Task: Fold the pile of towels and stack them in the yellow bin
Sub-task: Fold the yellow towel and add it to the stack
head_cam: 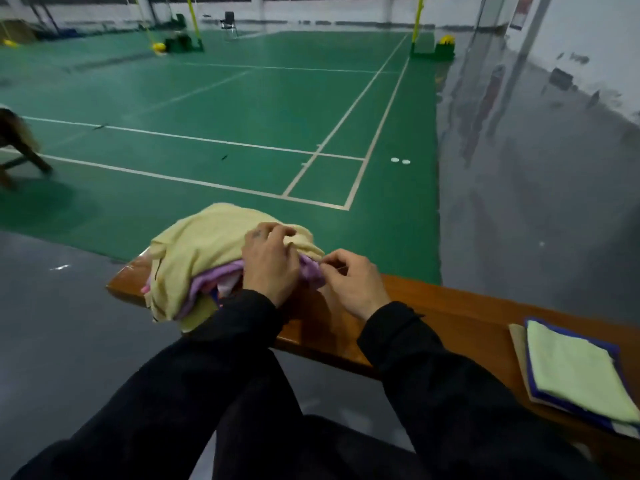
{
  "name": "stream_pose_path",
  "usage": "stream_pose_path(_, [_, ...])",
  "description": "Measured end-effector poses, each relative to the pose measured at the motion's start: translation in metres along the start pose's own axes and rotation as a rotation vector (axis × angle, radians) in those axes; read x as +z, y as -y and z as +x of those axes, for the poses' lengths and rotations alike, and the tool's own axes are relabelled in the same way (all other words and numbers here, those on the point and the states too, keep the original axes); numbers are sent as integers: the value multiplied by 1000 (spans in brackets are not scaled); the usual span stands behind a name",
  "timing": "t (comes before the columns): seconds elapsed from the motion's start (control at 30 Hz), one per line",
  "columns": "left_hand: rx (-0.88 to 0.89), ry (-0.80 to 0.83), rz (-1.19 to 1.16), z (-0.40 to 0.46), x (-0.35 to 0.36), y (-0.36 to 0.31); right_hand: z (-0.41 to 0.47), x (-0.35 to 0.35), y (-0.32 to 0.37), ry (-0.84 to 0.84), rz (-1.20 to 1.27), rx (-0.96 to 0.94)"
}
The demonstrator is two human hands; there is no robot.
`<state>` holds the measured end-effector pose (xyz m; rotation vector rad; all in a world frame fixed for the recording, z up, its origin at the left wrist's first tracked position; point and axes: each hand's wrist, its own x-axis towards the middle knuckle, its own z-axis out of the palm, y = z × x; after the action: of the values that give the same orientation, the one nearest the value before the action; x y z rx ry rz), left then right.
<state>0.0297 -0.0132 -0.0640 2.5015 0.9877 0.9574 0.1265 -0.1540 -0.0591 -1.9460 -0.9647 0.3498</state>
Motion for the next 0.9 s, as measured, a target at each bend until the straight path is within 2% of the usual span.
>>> stream_pose_path(0.07, [-75,84,255,16,-10,29,-3,14,10,29,2,-12])
stream_pose_path(0.13, [-52,155,410,28,-15,49,-7,19,14,56,-13,-36])
stream_pose_path(0.27, [79,136,358,43,-21,60,-12,9,11,86,-38,-42])
stream_pose_path(0.33, [107,68,314,48,-28,56,-12,-2,7,77,-47,-16])
stream_pose_path(0.4, [73,-103,150,52,-45,38,-11,-14,6,46,-16,-9])
stream_pose_path(0.5, [11,-323,-253,68,-92,-21,-5,-28,16,-31,85,-46])
stream_pose_path(0.57, [100,-449,-423,77,-122,-64,-3,-36,27,-47,167,-56])
stream_pose_path(0.63, [209,-503,-559,86,-142,-97,-6,-45,38,-17,285,-64])
stream_pose_path(0.77, [379,-356,-800,89,-154,-147,-19,-65,56,39,506,-149])
stream_pose_path(0.9, [479,-146,-907,80,-142,-185,-30,-100,66,-92,397,-181])
